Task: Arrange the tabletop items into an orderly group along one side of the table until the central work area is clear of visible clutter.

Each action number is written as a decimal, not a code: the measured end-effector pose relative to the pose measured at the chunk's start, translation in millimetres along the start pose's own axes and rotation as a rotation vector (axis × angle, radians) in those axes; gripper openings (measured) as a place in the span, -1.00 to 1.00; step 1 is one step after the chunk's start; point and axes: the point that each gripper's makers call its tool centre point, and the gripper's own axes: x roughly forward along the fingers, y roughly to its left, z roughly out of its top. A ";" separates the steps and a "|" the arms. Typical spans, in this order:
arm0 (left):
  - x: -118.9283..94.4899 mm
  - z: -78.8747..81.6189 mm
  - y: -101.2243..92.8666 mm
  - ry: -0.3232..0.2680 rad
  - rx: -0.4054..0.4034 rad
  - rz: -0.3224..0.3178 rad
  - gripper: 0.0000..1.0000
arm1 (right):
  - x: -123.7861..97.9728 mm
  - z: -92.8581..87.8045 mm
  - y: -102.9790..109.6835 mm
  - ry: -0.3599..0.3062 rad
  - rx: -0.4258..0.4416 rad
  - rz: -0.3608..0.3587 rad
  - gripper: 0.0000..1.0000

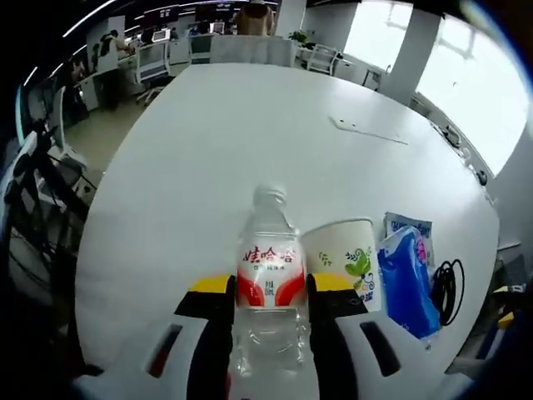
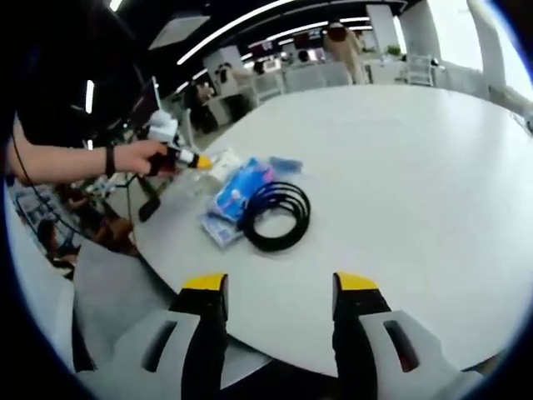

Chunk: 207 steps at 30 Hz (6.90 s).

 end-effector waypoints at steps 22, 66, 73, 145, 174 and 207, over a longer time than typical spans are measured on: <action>-45.8 -58.0 7.0 0.037 -0.090 0.091 -0.33 | 23.9 32.9 -4.3 -0.040 -0.031 0.081 -0.06; -51.9 -112.0 -21.2 0.144 -0.060 0.068 -0.24 | 13.0 30.9 -17.4 -0.055 -0.051 0.097 -0.05; -58.6 -110.4 -22.5 0.105 -0.072 0.067 -0.26 | 11.6 26.0 -17.2 -0.051 -0.040 0.088 -0.06; -103.2 -58.0 -6.4 -0.212 0.046 0.179 -0.27 | 17.3 21.7 3.1 -0.001 -0.077 0.124 -0.09; -52.3 19.8 10.2 -0.248 0.039 0.163 -0.27 | 11.8 15.8 -7.0 0.018 -0.054 0.081 -0.09; -56.5 15.2 4.0 -0.264 -0.046 0.130 -0.21 | 13.8 13.9 -7.3 0.015 -0.047 0.086 -0.09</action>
